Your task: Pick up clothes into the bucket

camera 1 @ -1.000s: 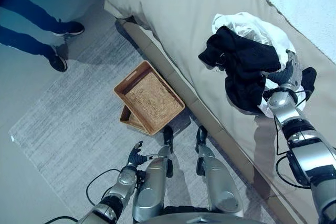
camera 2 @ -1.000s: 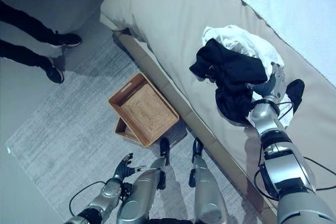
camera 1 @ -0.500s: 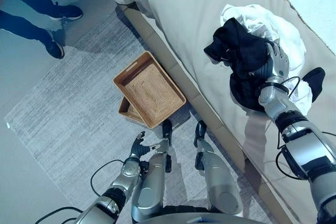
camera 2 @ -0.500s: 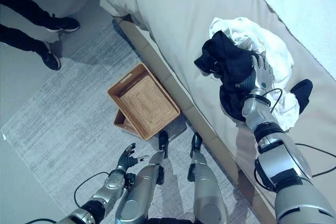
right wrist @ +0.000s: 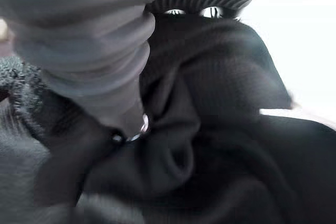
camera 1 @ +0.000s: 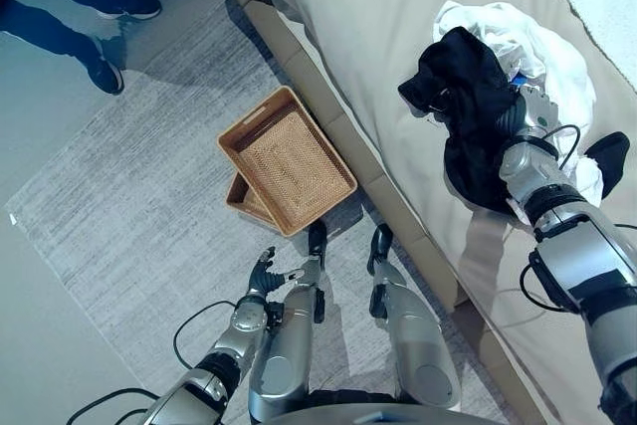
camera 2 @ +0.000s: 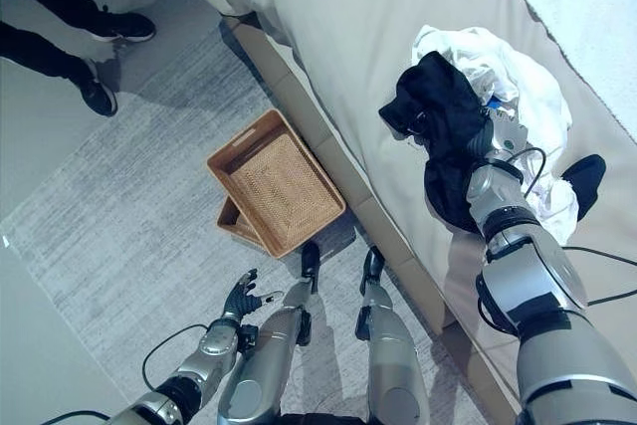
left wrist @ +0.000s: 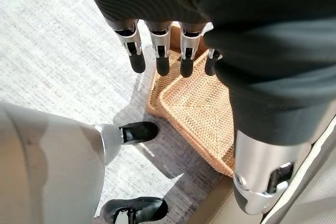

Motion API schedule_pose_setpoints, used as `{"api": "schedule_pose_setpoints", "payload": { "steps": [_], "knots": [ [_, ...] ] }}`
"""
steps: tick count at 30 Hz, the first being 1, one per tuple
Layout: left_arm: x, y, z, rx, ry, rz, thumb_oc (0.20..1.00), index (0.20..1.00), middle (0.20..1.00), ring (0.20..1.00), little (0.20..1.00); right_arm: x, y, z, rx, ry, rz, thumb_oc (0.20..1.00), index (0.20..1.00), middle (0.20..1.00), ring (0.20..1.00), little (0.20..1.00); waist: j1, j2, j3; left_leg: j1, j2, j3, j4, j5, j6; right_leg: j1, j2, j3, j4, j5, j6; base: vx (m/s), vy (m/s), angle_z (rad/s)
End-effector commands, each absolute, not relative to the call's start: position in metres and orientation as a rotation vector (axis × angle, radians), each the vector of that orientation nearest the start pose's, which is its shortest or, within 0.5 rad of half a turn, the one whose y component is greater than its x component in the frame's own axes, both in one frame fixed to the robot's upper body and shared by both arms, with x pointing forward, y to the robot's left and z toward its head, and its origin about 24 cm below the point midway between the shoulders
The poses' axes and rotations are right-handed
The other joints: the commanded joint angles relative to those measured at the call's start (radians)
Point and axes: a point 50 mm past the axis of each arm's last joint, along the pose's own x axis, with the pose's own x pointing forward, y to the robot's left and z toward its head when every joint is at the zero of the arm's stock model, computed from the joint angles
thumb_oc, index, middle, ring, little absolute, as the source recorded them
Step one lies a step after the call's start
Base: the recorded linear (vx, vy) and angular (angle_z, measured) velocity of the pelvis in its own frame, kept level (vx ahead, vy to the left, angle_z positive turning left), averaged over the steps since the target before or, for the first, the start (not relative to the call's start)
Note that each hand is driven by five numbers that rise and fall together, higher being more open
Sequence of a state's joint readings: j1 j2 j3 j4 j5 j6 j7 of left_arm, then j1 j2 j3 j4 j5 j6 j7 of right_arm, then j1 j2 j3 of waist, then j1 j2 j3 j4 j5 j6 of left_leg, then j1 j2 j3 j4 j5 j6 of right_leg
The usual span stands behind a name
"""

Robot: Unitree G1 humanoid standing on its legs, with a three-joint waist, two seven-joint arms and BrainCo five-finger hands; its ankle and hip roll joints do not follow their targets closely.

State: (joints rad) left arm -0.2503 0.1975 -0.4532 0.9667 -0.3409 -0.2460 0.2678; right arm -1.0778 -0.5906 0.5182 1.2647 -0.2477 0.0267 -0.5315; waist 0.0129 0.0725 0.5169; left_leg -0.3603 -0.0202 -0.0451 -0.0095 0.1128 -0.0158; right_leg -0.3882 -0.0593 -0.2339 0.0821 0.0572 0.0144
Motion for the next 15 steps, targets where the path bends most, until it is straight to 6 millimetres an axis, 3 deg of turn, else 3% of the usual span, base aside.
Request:
{"api": "schedule_pose_setpoints", "payload": {
  "steps": [1, 7, 11, 13, 15],
  "knots": [
    [0.240, 0.163, -0.088, 0.170, 0.515, 0.082, 1.000, 1.000, 1.000, 1.000, 1.000, 0.395, -0.280, 0.217, -1.093, -0.221, -0.684, 0.200, 0.200, 0.200, 0.200, 0.200, -0.004, -0.071, 0.003, 0.018, 0.013, -0.005, 0.091, -0.062, -0.040, 0.050, -0.102, 0.066, 0.088, -0.054, 0.111, 0.00, 0.000, 0.00],
    [0.235, 0.177, -0.088, 0.167, 0.518, 0.136, 1.000, 1.000, 1.000, 1.000, 1.000, 0.371, -0.291, 0.291, -1.107, -0.535, -0.834, 0.200, 0.200, 0.200, 0.200, 0.200, -0.020, -0.089, -0.013, 0.052, 0.009, -0.015, 0.091, -0.075, -0.037, 0.085, -0.106, 0.082, 0.081, -0.059, 0.110, 0.01, 0.008, 0.04],
    [0.231, 0.188, -0.090, 0.184, 0.531, 0.153, 1.000, 1.000, 1.000, 1.000, 1.000, 0.334, -0.316, 0.351, -1.143, -0.702, -1.021, 0.200, 0.200, 0.200, 0.200, 0.200, -0.026, -0.100, -0.044, 0.079, 0.006, -0.023, 0.081, -0.080, -0.036, 0.112, -0.112, 0.086, 0.072, -0.061, 0.112, 0.02, 0.006, 0.05],
    [0.228, 0.194, -0.092, 0.188, 0.550, 0.176, 1.000, 1.000, 1.000, 1.000, 1.000, 0.316, -0.311, 0.377, -1.132, -0.829, -1.072, 0.200, 0.200, 0.200, 0.200, 0.200, -0.034, -0.109, -0.058, 0.097, 0.007, -0.021, 0.074, -0.083, -0.035, 0.129, -0.111, 0.089, 0.063, -0.059, 0.113, 0.01, 0.007, 0.02],
    [0.226, 0.196, -0.093, 0.191, 0.556, 0.181, 1.000, 1.000, 1.000, 1.000, 1.000, 0.310, -0.317, 0.380, -1.122, -0.836, -1.103, 0.200, 0.200, 0.200, 0.200, 0.200, -0.034, -0.112, -0.068, 0.099, 0.005, -0.021, 0.071, -0.079, -0.034, 0.134, -0.112, 0.088, 0.055, -0.051, 0.115, 0.00, 0.000, 0.00]
  ]
}}
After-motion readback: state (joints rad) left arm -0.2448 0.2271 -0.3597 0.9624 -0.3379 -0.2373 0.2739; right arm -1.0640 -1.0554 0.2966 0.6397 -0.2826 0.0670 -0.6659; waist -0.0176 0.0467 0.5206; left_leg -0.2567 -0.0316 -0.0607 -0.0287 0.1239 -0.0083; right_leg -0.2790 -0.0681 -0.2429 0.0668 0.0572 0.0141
